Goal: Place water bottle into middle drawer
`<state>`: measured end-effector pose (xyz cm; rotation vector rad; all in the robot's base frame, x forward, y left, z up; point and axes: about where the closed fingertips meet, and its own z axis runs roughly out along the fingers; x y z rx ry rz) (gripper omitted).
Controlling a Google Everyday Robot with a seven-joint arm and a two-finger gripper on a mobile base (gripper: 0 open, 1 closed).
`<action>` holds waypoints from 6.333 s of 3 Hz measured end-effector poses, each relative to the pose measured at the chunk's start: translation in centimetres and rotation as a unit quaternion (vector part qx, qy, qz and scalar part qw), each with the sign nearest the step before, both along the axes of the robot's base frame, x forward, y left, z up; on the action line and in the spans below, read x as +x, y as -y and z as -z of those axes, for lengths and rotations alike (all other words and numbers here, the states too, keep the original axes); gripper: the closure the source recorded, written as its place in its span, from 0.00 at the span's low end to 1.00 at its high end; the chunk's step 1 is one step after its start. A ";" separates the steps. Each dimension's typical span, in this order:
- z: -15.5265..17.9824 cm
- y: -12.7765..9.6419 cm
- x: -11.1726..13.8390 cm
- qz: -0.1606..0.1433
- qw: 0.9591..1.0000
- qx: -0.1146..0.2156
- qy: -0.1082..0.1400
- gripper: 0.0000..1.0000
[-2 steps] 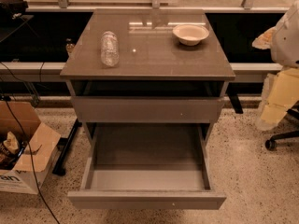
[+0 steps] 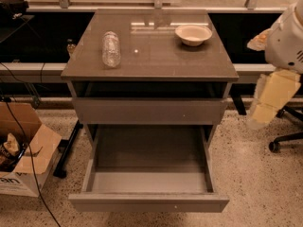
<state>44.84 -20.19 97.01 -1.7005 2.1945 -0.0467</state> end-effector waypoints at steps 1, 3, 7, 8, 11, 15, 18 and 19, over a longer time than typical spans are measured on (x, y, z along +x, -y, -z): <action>1.2 -2.2 2.0 -0.006 0.999 0.043 0.009 0.00; 3.7 -6.9 8.5 -0.014 0.993 0.115 0.026 0.00; 6.4 -12.8 16.2 -0.028 0.982 0.165 0.086 0.00; 7.1 -15.3 19.1 -0.041 0.976 0.184 0.106 0.00; 8.8 -20.9 25.3 -0.066 0.961 0.244 0.113 0.00; 10.1 -24.8 29.5 -0.049 0.943 0.308 0.113 0.00; 13.1 -31.5 33.4 -0.052 0.925 0.358 0.118 0.00; 12.8 -33.0 34.2 -0.054 0.916 0.378 0.127 0.00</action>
Offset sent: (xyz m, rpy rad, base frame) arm 0.0834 0.0777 -0.0364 0.2545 -0.0703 0.0483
